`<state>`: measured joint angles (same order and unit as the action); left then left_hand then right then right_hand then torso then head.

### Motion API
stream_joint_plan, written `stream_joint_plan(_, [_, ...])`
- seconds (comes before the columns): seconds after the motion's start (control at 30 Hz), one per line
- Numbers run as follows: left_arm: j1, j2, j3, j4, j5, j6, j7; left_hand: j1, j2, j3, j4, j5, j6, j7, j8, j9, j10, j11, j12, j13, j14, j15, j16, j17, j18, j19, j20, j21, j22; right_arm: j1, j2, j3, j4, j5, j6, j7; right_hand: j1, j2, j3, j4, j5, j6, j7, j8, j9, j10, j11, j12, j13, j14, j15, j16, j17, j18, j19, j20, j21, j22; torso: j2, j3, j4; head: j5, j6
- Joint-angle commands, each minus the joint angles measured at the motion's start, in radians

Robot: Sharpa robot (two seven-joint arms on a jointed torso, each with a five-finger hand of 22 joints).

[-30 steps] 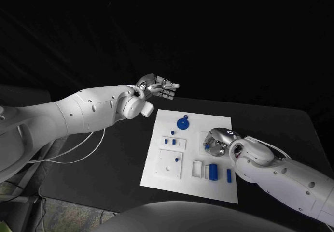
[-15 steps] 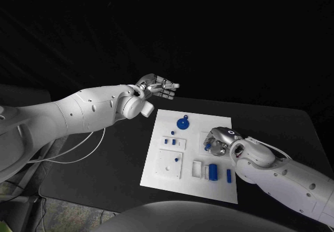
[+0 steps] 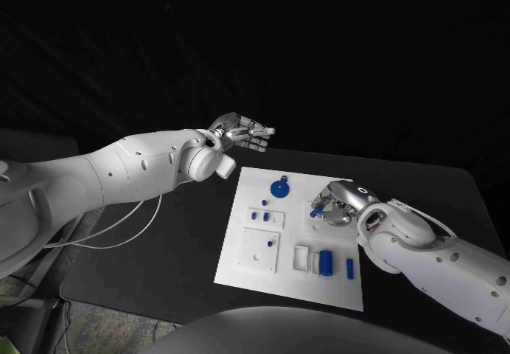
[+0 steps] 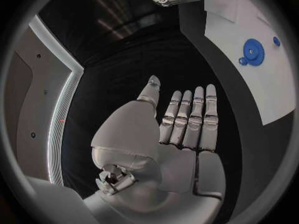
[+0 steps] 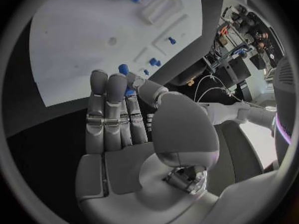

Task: Assemble the parts on the task board

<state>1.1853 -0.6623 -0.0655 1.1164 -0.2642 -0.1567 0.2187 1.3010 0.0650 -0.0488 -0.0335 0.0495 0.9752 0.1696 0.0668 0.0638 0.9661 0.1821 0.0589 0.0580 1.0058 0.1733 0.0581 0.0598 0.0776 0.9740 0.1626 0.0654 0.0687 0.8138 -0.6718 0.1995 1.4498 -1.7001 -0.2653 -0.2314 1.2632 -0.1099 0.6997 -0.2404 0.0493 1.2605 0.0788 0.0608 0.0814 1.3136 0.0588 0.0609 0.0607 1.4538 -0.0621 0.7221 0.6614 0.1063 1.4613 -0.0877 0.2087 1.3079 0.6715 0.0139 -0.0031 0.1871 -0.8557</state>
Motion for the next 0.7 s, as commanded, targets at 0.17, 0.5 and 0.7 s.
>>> stream_joint_plan(0.17, [0.000, 0.004, 0.000, 0.001, -0.004, 0.014, 0.007, 0.000, 0.009, 0.001, -0.004, -0.002, -0.002, -0.005, -0.002, 0.000, 0.002, -0.003, 0.001, 0.000, 0.002, -0.001, 0.004, 0.001, 0.014, 0.000, -0.001, 0.002, -0.001, 0.000, 0.009, 0.009, 0.058, 0.102, -0.012, 0.076, -0.009, 0.010, 0.001, -0.001, 0.002, 0.005, 0.002, 0.004, 0.007, 0.040, -0.032, 0.002, 0.002, 0.000, -0.004, -0.006, 0.000, 0.009, -0.007, -0.002, 0.004, 0.020, 0.000, -0.0002, -0.0027, 0.013, 0.000])
stream_joint_plan(0.5, [0.000, 0.011, 0.000, -0.001, -0.004, 0.015, 0.008, 0.000, 0.009, 0.001, -0.005, -0.002, -0.002, -0.005, -0.002, 0.000, 0.001, -0.003, 0.001, 0.000, 0.001, 0.000, 0.004, 0.001, 0.014, -0.001, -0.001, 0.001, -0.001, -0.011, 0.113, -0.040, 0.059, 0.058, -0.021, 0.123, -0.007, 0.015, -0.009, -0.005, 0.005, 0.001, 0.003, 0.004, 0.015, 0.037, -0.031, 0.002, 0.002, -0.002, -0.003, -0.010, -0.001, 0.009, -0.015, 0.000, 0.006, 0.020, 0.001, 0.0016, 0.0042, 0.019, -0.001])
stream_joint_plan(0.7, [-0.001, 0.017, 0.000, 0.001, -0.003, 0.018, 0.008, -0.001, 0.010, 0.001, -0.003, -0.002, -0.002, -0.005, -0.002, 0.000, 0.001, -0.003, 0.001, 0.000, 0.001, 0.000, 0.004, 0.001, 0.014, -0.001, -0.001, 0.001, -0.001, -0.014, 0.178, -0.084, 0.046, 0.019, -0.005, 0.128, -0.007, 0.016, -0.008, -0.008, 0.006, 0.001, 0.003, 0.003, 0.016, 0.037, -0.031, 0.002, 0.002, -0.002, -0.003, -0.010, -0.001, 0.009, -0.015, 0.000, 0.007, 0.020, 0.001, -0.0003, 0.0046, 0.028, -0.003])
